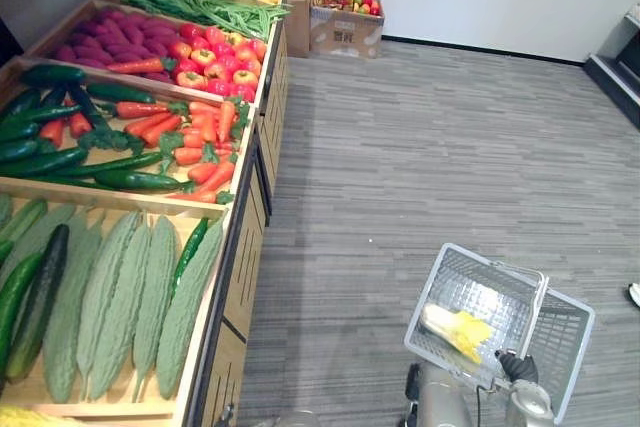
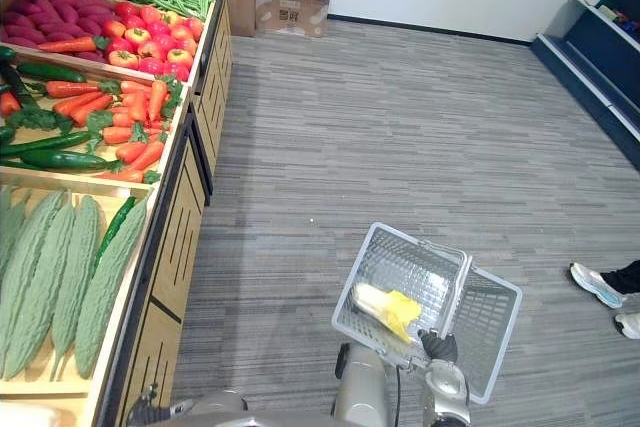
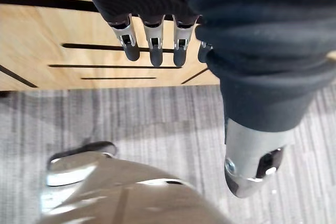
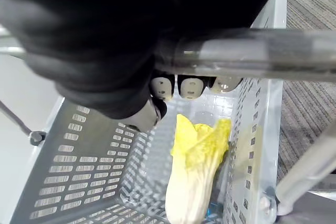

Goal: Pick vegetable in the basket

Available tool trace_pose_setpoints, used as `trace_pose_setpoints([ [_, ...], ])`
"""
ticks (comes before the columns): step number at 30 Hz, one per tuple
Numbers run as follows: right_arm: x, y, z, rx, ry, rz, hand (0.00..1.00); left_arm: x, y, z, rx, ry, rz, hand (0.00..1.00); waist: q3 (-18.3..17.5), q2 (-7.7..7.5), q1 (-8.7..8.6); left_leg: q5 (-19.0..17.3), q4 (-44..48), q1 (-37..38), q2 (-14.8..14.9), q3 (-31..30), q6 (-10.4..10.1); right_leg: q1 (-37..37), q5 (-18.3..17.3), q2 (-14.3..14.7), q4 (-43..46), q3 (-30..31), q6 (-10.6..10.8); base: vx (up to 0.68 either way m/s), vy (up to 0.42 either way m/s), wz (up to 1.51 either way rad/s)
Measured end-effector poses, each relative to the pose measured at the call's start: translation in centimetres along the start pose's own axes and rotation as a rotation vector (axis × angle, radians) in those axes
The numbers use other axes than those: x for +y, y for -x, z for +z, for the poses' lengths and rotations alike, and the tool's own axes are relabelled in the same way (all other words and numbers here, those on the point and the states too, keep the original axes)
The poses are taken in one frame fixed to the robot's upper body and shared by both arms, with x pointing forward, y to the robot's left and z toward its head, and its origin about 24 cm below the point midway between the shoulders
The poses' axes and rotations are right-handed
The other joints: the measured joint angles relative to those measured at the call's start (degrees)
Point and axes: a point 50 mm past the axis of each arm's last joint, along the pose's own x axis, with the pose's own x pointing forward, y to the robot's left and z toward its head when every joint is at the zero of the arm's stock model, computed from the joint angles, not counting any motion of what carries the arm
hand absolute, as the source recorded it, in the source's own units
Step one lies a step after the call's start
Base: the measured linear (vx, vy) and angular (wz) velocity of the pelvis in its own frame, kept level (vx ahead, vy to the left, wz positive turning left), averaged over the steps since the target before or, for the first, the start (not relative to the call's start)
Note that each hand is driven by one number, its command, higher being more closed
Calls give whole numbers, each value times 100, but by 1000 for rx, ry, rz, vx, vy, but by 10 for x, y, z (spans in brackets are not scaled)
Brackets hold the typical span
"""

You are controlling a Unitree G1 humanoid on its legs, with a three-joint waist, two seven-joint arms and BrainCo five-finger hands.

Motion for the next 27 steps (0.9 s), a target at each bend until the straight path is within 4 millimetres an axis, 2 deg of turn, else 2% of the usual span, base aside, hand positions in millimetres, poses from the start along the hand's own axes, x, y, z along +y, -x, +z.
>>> trace_pose_setpoints([
  [2, 5, 4, -8, 28, -30, 2, 100, -7, 1, 1, 0, 60, 3, 0, -13, -29, 103, -296, 81, 207, 34, 26, -410, 434, 42, -67, -2132, -82, -9, 292, -255, 4],
  [4, 8, 5, -11, 39, -17, 13, 100, -10, 3, 0, 8, 80, 3, 0, -30, -43, 153, -547, 197, 226, 125, -17, -597, 586, 38, -90, -2785, -51, 0, 298, -346, 8],
  [5, 7, 6, -14, 53, -8, 19, 100, -9, 3, -1, 10, 79, 5, 0, -90, -96, 192, -705, 247, 226, 184, -64, -793, 597, 20, -130, -2882, -73, 21, 327, -407, 7],
  [6, 6, 6, -15, 61, -2, 20, 100, -10, 3, -2, 18, 80, 4, 0, -119, -85, 221, -773, 250, 233, 244, -113, -874, 592, -196, -97, -2864, -110, 346, 340, -418, 9],
  [7, 1, 2, -10, 50, 1, 6, 100, -19, 3, -4, 44, 94, -16, 0, -192, 226, 227, -731, 207, 198, 530, -227, -872, 500, -513, 148, -2619, -399, 245, 275, -313, 11],
  [8, -3, 0, -7, 46, -2, -5, 100, -21, 3, -4, 44, 98, -19, 0, -205, 278, 220, -609, 167, 225, 573, -354, -780, 412, -691, 176, -2426, -449, 180, 436, -483, 11],
  [9, -9, -2, -8, 64, 3, -21, 100, -22, 4, -7, 57, 102, -21, 0, -206, 330, 224, -244, 311, 200, 660, -708, -840, 386, -960, 252, -2108, -509, 22, 458, -507, 6],
  [11, -13, -2, -13, 89, 13, -29, 100, -24, 5, -11, 71, 98, -27, 0, -238, 375, 212, 132, 987, -104, 728, -1092, -913, 585, -1213, 338, -2064, -654, -91, 378, -422, 25],
  [12, -17, 1, -23, 124, 22, -35, 100, -25, 4, -7, 61, 96, -33, 0, -211, 336, 132, 807, 2071, -672, 757, -1444, -1085, 957, -1310, 410, -2271, -877, -187, 290, -285, 45],
  [13, -18, 1, -25, 137, 26, -37, 100, -26, 4, -6, 56, 89, -36, 0, -204, 327, 129, 1000, 2510, -875, 772, -1503, -1234, 1132, -1323, 439, -2408, -932, -214, 403, -385, 43],
  [14, -20, 2, -28, 152, 36, -40, 100, -25, 4, -5, 46, 78, -40, 0, -200, 331, 135, 933, 3217, -1208, 777, -1506, -1355, 1481, -1307, 522, -2694, -993, -245, 247, -207, 14],
  [15, -21, 3, -30, 157, 49, -38, 100, -26, 4, -5, 44, 74, -43, 0, -198, 330, 138, 858, 3438, -1352, 751, -1461, -1407, 1651, -1299, 548, -2835, -1019, -257, 300, -209, 10],
  [18, -26, 2, -30, 162, 78, -40, 100, -26, 3, -2, 26, 57, -49, 0, -190, 321, 201, 445, 3440, -1878, 470, -1093, -1289, 2255, -1302, 586, -3377, -1070, -264, 299, -109, 5],
  [19, -26, 2, -31, 172, 80, -41, 100, -26, 3, -1, 21, 53, -51, 0, -187, 320, 256, 313, 2980, -2036, 373, -930, -1248, 2409, -1314, 584, -3554, -1060, -282, 262, 34, -6],
  [21, -25, 2, -32, 177, 79, -39, 100, -26, 3, -1, 21, 52, -51, 0, -182, 322, 270, 325, 1814, -2096, 224, -733, -1179, 2603, -1288, 544, -3771, -1070, -214, 224, 120, -3],
  [22, -25, 3, -33, 181, 79, -41, 100, -26, 3, -2, 26, 49, -51, 0, -173, 343, 262, 609, 810, -2057, 104, -649, -1021, 2733, -1293, 515, -3904, -1109, -92, 261, 206, 12],
  [23, -29, 3, -33, 183, 83, -51, 100, -28, 4, -2, 27, 43, -56, 0, -144, 424, 268, 1348, 92, -2021, 58, -504, -879, 2894, -1302, 526, -4034, -1193, 76, 284, 228, 13],
  [24, -27, 3, -34, 190, 81, -50, 100, -29, 4, -2, 28, 46, -60, 0, -121, 380, 305, 1466, 11, -1951, 14, -413, -720, 2983, -1280, 478, -4074, -1198, 172, 257, 185, 25],
  [25, -22, 5, -37, 195, 75, -38, 100, -24, 3, -3, 27, 34, -46, 0, -157, 258, 308, 1523, -209, -1852, -187, -299, -693, 3100, -1224, 345, -4244, -1267, 255, 331, 165, 37],
  [26, -17, 6, -37, 189, 64, -28, 100, -16, 0, 0, 19, 12, -33, 0, -157, 24, 304, 1531, -348, -1892, -462, -230, -605, 3199, -1130, 129, -4528, -1417, 396, 319, 144, 46],
  [27, -15, 6, -36, 186, 60, -25, 100, -14, 0, 0, 16, 4, -31, 0, -145, -33, 305, 1520, -323, -1941, -519, -127, -567, 3243, -1063, 65, -4619, -1454, 471, 343, 189, 47],
])
